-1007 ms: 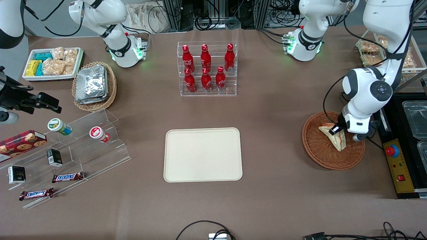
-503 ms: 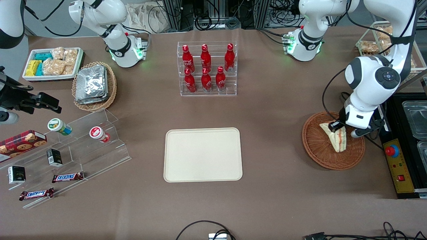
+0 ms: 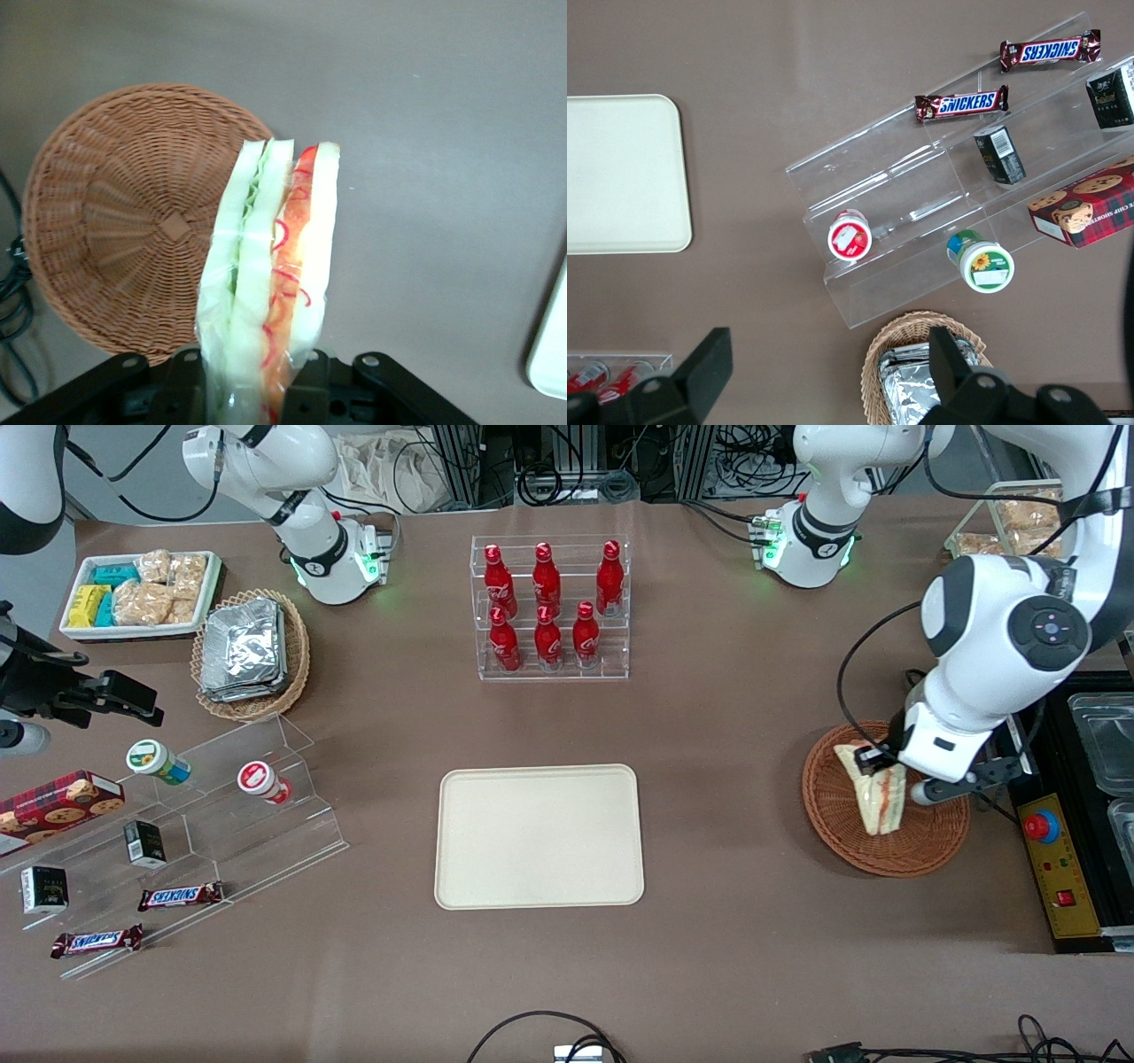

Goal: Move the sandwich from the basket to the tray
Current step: 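Carry the held sandwich over to the cream tray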

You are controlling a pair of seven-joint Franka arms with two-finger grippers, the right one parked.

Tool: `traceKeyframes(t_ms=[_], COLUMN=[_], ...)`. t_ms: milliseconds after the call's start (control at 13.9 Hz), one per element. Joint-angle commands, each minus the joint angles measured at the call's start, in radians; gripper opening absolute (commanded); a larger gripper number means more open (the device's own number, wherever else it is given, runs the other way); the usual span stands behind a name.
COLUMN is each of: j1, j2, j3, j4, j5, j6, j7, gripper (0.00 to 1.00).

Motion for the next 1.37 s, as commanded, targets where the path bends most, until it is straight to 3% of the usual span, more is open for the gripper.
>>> traceKeyframes(t_ms=[0,863,1078,1294], j1=[-0.023,-0.290,-0.359,-0.419], j2=[0.026,0.192,0.280,0.414], j3=[-0.016,-0.029,-0.029,-0.029], j4=[0.062,0.319,0.410,0.566], j5=[0.000,0.021,0.105,0.119], j6=[-0.024,-0.022,-0.030,-0.099], j7=[-0.002,-0.009,-0.135,-0.204], gripper=[0.09,0.06,0.06,0.05])
